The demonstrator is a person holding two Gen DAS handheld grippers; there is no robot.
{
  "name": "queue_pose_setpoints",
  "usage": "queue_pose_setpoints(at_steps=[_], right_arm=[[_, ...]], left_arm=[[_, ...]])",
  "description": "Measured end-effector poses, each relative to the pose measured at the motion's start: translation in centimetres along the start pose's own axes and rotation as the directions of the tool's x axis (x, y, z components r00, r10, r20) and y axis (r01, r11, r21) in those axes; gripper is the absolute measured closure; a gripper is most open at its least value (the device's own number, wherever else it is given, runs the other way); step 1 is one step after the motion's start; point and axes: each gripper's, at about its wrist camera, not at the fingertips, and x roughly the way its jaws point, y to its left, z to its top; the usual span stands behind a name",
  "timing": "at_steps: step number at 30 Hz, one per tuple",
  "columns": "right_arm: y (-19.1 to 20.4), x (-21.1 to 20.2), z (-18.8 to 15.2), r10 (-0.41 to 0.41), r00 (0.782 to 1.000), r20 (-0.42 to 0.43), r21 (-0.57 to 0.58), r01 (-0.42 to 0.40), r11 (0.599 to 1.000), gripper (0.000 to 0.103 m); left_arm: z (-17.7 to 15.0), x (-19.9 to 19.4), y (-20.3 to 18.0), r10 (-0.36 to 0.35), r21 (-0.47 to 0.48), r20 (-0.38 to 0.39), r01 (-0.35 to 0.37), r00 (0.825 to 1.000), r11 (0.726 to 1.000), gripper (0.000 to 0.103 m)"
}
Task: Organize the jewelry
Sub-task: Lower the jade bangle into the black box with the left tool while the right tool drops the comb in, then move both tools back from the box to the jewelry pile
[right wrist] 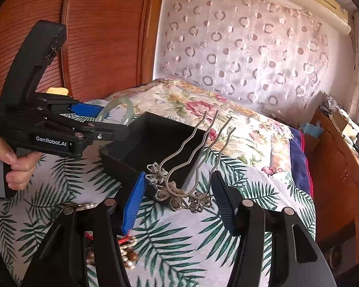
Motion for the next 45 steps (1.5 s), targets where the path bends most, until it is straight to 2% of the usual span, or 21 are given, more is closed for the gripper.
queue_pose_setpoints(at_steps=[8, 11, 18, 21, 29, 34, 38, 45], right_arm=[[-0.3, 1.8, 0.5, 0.023, 1.0, -0.021, 0.002, -0.023, 1.0, 0.044], [-0.1, 2.4, 0.8, 0.035, 0.999, -0.023, 0.004, -0.035, 0.999, 0.044], [0.2, 4.2, 2.1, 0.073, 0.997, -0.036, 0.004, -0.072, 0.997, 0.044], [0.6, 4.9, 2.8, 0.095, 0.995, -0.041, 0.003, -0.094, 0.996, 0.044], [1.6, 7.5, 3.8, 0.122, 0.986, -0.109, 0.008, -0.122, 0.992, 0.044], [2.0, 8.2, 3.9, 0.134, 0.982, -0.136, 0.023, -0.132, 0.991, 0.044], [2.2, 7.3, 3.8, 0.135, 0.984, -0.119, 0.032, -0.132, 0.991, 0.044], [2.5, 1.8, 0.6, 0.12, 0.992, -0.046, 0.068, -0.116, 0.991, 0.044]], left_arm=[[0.7, 1.7, 0.2, -0.009, -0.015, -0.027, 0.009, 1.0, 1.0, 0.033], [0.9, 0.9, 0.4, -0.006, -0.019, 0.004, 0.006, 1.0, 1.0, 0.024], [1.1, -1.5, 1.9, 0.027, -0.026, 0.057, -0.025, 0.998, 0.999, 0.023], [0.7, -2.8, 2.8, 0.06, -0.035, 0.093, -0.057, 0.994, 0.998, 0.016], [-2.1, -4.9, 3.8, 0.123, -0.014, 0.14, -0.122, 0.983, 0.992, 0.008], [-4.4, -5.5, 4.3, 0.121, -0.022, 0.12, -0.119, 0.985, 0.993, 0.008], [-5.8, -5.8, 4.1, 0.116, -0.015, 0.105, -0.116, 0.988, 0.993, 0.008], [-8.0, -6.6, 2.4, 0.059, 0.01, 0.085, -0.061, 0.995, 0.998, 0.008]])
